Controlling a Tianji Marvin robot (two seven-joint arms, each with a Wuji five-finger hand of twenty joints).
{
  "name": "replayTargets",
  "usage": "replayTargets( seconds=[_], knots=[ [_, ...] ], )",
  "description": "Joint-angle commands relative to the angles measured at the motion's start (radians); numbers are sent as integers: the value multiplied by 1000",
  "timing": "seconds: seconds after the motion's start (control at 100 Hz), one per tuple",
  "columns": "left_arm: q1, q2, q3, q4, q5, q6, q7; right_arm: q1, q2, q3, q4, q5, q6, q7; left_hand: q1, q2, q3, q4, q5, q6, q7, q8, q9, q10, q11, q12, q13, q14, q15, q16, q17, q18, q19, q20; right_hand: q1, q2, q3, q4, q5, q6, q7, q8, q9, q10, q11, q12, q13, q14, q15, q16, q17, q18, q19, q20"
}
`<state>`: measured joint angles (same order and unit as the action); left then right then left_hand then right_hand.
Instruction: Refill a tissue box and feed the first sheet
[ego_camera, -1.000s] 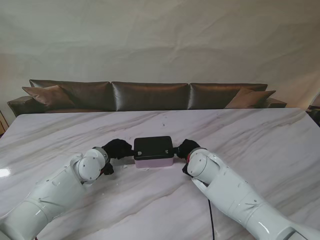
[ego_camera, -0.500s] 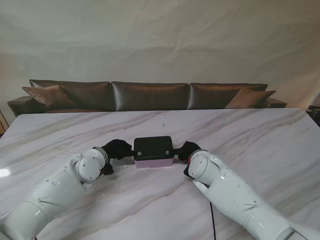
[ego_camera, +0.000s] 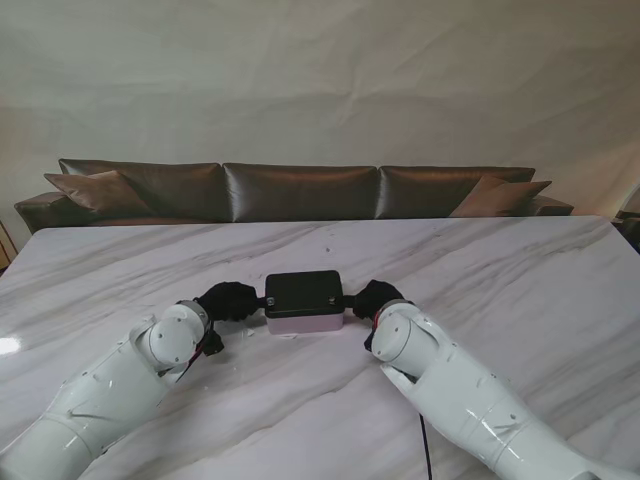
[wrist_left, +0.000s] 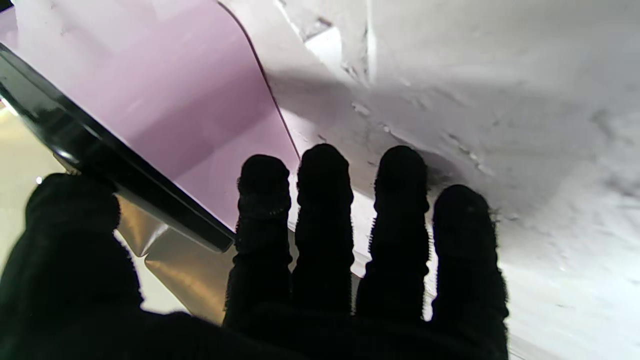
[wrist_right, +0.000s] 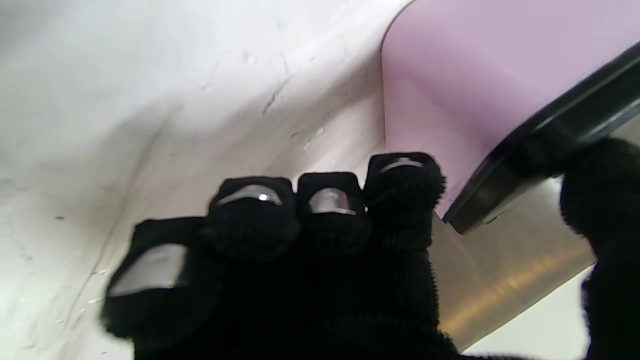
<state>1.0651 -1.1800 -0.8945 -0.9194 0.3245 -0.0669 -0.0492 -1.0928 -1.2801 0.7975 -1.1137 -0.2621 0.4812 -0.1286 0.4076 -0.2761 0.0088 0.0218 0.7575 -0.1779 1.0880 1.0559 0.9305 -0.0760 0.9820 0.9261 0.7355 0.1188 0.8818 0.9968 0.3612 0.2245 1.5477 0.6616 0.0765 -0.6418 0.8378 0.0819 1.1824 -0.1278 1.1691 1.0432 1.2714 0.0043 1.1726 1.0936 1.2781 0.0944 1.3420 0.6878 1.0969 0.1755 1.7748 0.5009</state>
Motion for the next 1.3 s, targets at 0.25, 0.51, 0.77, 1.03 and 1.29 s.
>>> replayTargets(
  seconds=[0.25,0.51,0.77,1.03,1.29],
  knots=[
    [35,20,-54,-60,13,42,-28,-18,7,26,-63,-25,38,-5,-56,33,20,73,-28,33,6,11,-24,26,12,16,-22,27,19,12,-15,8,-257,12,-27,36,57,54,-14,-31,8,12,-18,-20,0,25,32,31,37,-9,17,-170,92,0],
    [6,9,-53,-66,3,67,-8,47,-20,2,3,5,26,-24,-53,56,25,62,-21,44,10,22,-22,32,26,29,-23,34,34,25,-16,20,-246,23,-3,21,60,50,0,-41,18,11,-13,-18,2,27,32,35,37,-10,18,-166,94,-1],
    [-35,-12,-19,-48,-24,101,12,118,-69,-44,133,59,-26,-59,-7,99,30,59,12,45,27,50,8,43,57,46,-4,41,71,41,-7,30,-218,40,34,2,58,38,41,-64,36,10,14,-25,7,29,32,33,56,0,29,-159,102,1],
    [-91,-33,41,25,-50,95,10,166,-115,-75,244,101,-75,-95,68,100,45,90,45,24,66,83,37,31,96,65,21,26,107,52,11,34,-194,47,86,-1,46,22,85,-83,54,10,44,-34,14,30,32,29,80,11,49,-151,112,0],
    [-137,-59,98,114,-60,65,30,184,-137,-91,307,111,-99,-111,174,76,68,141,96,-5,130,135,88,5,149,93,66,2,151,64,46,35,-159,50,222,-15,33,114,149,-67,105,16,92,-23,25,30,31,40,107,28,62,-126,124,-1]
  ],
)
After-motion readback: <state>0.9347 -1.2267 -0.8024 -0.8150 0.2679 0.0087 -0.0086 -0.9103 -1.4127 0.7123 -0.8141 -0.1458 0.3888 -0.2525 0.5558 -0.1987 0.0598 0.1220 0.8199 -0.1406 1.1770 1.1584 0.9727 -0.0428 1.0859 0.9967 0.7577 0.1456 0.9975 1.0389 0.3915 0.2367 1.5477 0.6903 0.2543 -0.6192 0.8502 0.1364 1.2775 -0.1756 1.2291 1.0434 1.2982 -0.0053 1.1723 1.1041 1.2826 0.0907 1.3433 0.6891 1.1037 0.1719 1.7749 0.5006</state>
